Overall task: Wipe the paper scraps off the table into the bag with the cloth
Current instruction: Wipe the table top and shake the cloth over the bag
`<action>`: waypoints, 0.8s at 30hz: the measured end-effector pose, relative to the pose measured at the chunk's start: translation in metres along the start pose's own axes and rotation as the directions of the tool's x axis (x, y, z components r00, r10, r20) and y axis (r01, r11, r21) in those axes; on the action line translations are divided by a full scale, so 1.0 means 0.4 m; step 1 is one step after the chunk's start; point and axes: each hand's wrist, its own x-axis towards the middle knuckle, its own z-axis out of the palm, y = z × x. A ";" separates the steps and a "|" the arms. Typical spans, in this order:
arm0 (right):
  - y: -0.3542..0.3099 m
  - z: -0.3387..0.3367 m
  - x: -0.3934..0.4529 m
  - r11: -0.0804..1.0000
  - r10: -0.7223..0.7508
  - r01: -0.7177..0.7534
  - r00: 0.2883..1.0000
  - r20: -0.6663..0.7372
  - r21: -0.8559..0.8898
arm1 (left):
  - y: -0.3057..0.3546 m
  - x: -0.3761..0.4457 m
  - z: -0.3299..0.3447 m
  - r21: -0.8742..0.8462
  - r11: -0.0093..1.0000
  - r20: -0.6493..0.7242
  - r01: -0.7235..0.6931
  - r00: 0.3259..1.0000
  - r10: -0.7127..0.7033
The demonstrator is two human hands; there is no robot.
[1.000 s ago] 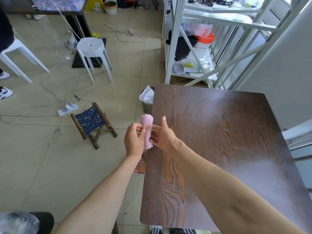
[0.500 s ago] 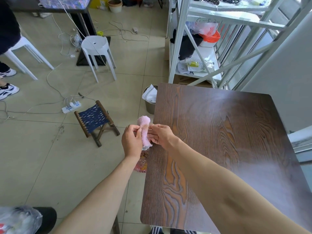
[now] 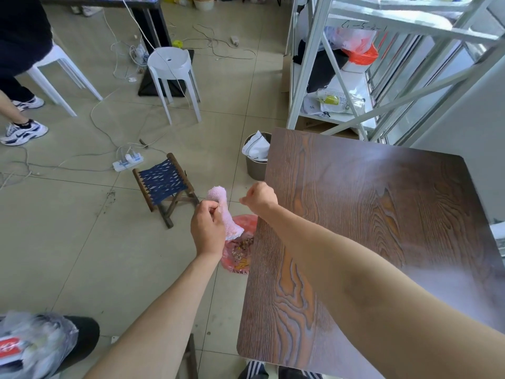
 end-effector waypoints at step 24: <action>-0.005 -0.049 -0.081 0.891 0.145 -0.304 0.895 0.423 0.338 | 0.098 0.028 -0.002 -0.014 0.989 0.131 -0.145 0.981 0.145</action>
